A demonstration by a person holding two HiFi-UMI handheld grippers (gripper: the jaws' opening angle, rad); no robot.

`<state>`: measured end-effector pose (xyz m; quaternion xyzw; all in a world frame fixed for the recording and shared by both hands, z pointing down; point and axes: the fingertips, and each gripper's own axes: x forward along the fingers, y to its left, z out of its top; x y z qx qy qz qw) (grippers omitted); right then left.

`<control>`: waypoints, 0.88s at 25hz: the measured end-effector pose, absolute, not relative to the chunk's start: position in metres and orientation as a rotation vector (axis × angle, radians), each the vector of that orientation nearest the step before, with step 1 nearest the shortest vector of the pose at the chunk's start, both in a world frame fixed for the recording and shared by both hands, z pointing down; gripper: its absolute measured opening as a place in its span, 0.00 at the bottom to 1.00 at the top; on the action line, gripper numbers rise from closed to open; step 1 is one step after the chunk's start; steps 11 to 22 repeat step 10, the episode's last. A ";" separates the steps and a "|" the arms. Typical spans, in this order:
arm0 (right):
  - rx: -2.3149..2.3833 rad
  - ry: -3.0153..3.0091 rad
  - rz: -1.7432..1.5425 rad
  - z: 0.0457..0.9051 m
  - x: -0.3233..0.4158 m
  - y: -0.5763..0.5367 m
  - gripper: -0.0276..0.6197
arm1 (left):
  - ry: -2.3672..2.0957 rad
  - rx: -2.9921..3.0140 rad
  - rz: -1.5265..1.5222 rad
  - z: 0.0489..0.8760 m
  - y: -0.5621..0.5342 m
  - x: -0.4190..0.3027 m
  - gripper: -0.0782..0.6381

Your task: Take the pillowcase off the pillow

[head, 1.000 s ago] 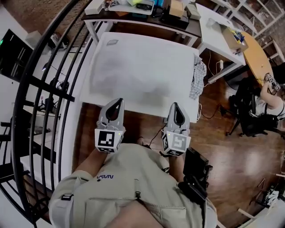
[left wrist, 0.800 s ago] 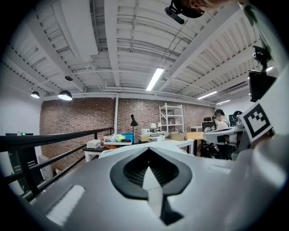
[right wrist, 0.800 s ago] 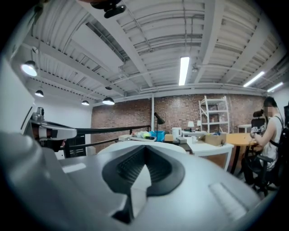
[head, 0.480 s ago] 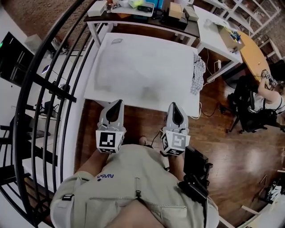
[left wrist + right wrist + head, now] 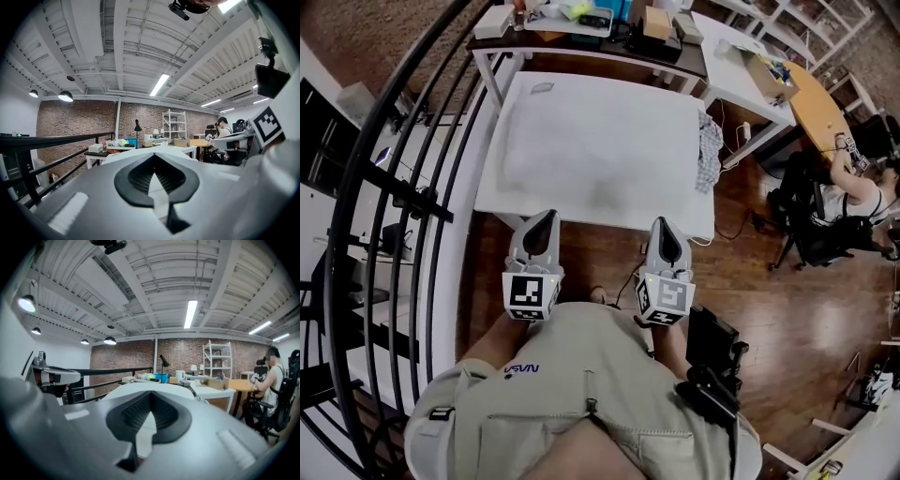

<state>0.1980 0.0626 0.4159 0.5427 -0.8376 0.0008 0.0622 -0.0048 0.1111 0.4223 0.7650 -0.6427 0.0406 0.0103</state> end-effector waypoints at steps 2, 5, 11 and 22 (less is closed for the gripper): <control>1.645 -2.529 -0.001 0.416 0.198 0.063 0.05 | -2.001 2.373 0.136 0.428 0.110 -0.007 0.12; 1.647 -2.518 0.002 0.419 0.198 0.063 0.05 | -1.987 2.352 0.136 0.437 0.110 -0.010 0.12; 1.645 -2.514 0.002 0.421 0.198 0.064 0.05 | -1.984 2.350 0.135 0.439 0.112 -0.011 0.12; 1.645 -2.514 0.002 0.421 0.198 0.064 0.05 | -1.984 2.350 0.135 0.439 0.112 -0.011 0.12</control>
